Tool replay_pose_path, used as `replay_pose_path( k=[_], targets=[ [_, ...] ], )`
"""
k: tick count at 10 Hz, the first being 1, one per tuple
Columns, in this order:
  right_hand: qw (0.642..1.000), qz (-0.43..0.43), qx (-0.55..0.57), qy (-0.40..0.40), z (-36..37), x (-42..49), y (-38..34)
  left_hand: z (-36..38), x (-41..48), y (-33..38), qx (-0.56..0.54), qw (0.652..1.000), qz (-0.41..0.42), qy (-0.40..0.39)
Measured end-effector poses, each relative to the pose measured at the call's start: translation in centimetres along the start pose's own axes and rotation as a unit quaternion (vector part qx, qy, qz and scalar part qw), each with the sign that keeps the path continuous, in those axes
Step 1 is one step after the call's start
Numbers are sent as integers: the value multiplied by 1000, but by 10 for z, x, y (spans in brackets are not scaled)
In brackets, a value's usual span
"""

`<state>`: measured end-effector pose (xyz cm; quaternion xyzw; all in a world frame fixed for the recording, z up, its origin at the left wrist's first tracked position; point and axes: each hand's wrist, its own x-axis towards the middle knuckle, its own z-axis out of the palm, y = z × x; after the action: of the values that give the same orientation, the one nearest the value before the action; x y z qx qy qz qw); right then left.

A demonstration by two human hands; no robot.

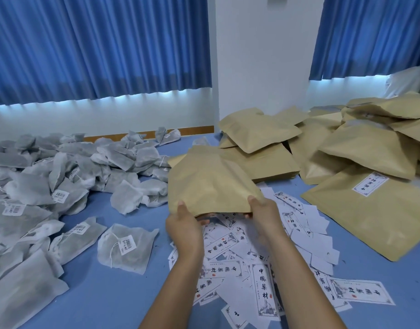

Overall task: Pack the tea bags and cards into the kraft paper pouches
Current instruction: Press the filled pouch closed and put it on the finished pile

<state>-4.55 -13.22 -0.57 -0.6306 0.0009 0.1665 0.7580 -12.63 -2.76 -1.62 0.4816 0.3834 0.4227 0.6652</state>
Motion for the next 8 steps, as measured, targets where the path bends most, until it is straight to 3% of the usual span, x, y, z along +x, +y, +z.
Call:
replay_pose_path(
  k=[2, 5, 6, 7, 8],
  targets=[
    [994, -93, -10, -59, 1, -14, -15, -1, 7, 4, 2, 999, 3, 37],
    [976, -149, 154, 45, -54, 17, -46, 76, -14, 24, -28, 988, 31, -151],
    [962, -146, 218, 79, -79, 38, -66, 129, -18, 28, -13, 985, 9, -171],
    [924, -187, 326, 64, -100, 68, -103, 190, -28, 49, -173, 928, -107, -313],
    [908, -169, 383, -12, -107, 99, -134, 232, -22, 57, -145, 872, -114, -453]
  ],
)
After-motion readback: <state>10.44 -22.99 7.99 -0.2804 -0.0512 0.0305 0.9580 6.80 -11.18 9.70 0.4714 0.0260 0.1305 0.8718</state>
